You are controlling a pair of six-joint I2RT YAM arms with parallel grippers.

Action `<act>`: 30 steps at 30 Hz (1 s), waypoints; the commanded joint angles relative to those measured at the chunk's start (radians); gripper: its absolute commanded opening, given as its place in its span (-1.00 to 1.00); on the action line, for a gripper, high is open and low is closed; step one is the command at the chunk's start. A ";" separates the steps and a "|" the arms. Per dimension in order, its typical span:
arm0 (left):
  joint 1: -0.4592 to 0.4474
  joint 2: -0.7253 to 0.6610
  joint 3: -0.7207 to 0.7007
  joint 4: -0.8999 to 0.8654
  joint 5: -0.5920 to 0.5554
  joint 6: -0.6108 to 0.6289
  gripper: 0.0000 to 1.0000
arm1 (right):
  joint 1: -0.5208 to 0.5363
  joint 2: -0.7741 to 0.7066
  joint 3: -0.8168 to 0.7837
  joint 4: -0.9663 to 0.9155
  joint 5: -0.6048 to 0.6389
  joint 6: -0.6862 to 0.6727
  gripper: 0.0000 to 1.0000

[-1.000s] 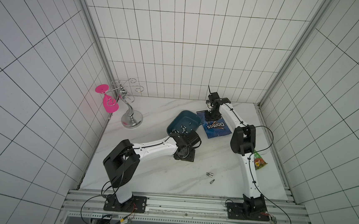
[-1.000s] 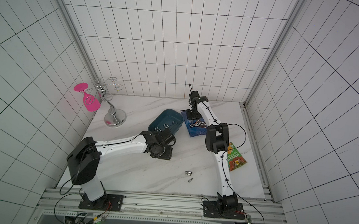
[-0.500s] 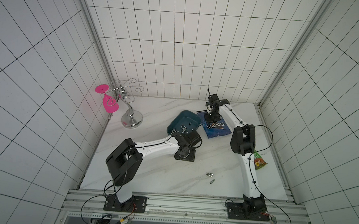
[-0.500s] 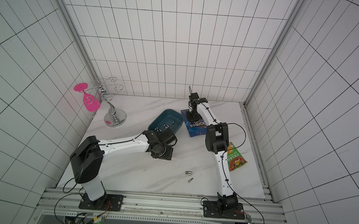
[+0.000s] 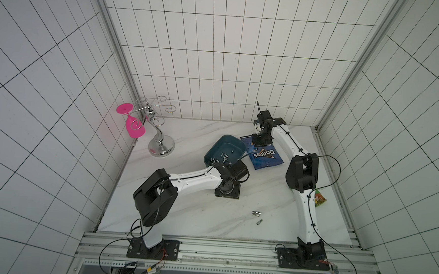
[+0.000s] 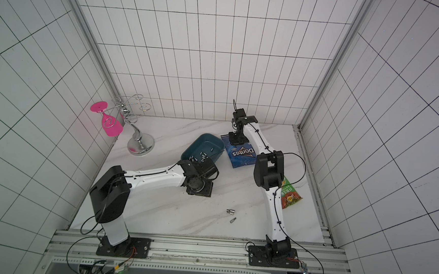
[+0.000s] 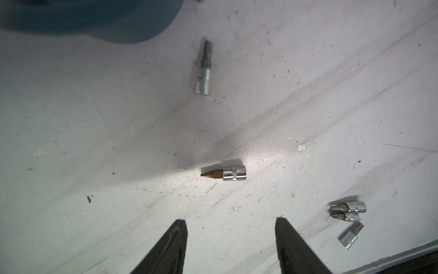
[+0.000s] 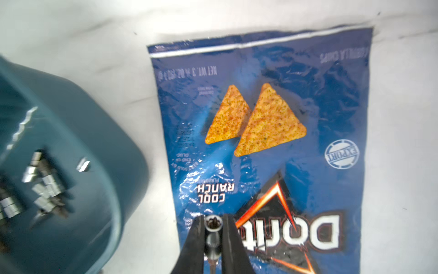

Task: Put the bit on the desktop into the storage box
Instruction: Place the screwdriver bit in the storage box, then pick up the screwdriver bit from the center of the board.

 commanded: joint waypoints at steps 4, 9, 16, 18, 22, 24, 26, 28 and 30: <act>-0.005 0.019 0.019 -0.010 -0.030 -0.059 0.27 | 0.069 -0.083 0.077 -0.017 -0.117 -0.066 -1.00; -0.006 0.028 0.017 -0.015 -0.050 -0.085 0.28 | 0.142 0.020 0.233 -0.119 -0.143 -0.085 -1.00; -0.009 0.028 0.013 -0.013 -0.063 -0.111 0.29 | 0.211 0.069 0.173 -0.042 -0.189 -0.071 -1.00; -0.010 0.028 0.010 -0.013 -0.064 -0.112 0.29 | 0.221 0.097 0.179 -0.044 -0.201 -0.069 -1.00; -0.009 0.028 0.004 -0.012 -0.064 -0.116 0.30 | 0.236 0.148 0.173 -0.041 -0.209 -0.066 -1.00; -0.010 0.026 0.000 -0.012 -0.065 -0.118 0.30 | 0.239 0.171 0.173 -0.040 -0.208 -0.064 -1.00; -0.009 0.028 0.000 -0.013 -0.066 -0.120 0.31 | 0.241 0.188 0.173 -0.041 -0.207 -0.061 -1.00; -0.009 0.032 0.002 -0.013 -0.067 -0.120 0.31 | 0.241 0.197 0.166 -0.034 -0.203 -0.060 -1.00; -0.009 0.039 0.006 -0.014 -0.064 -0.118 0.32 | 0.242 0.209 0.164 -0.034 -0.192 -0.058 -1.00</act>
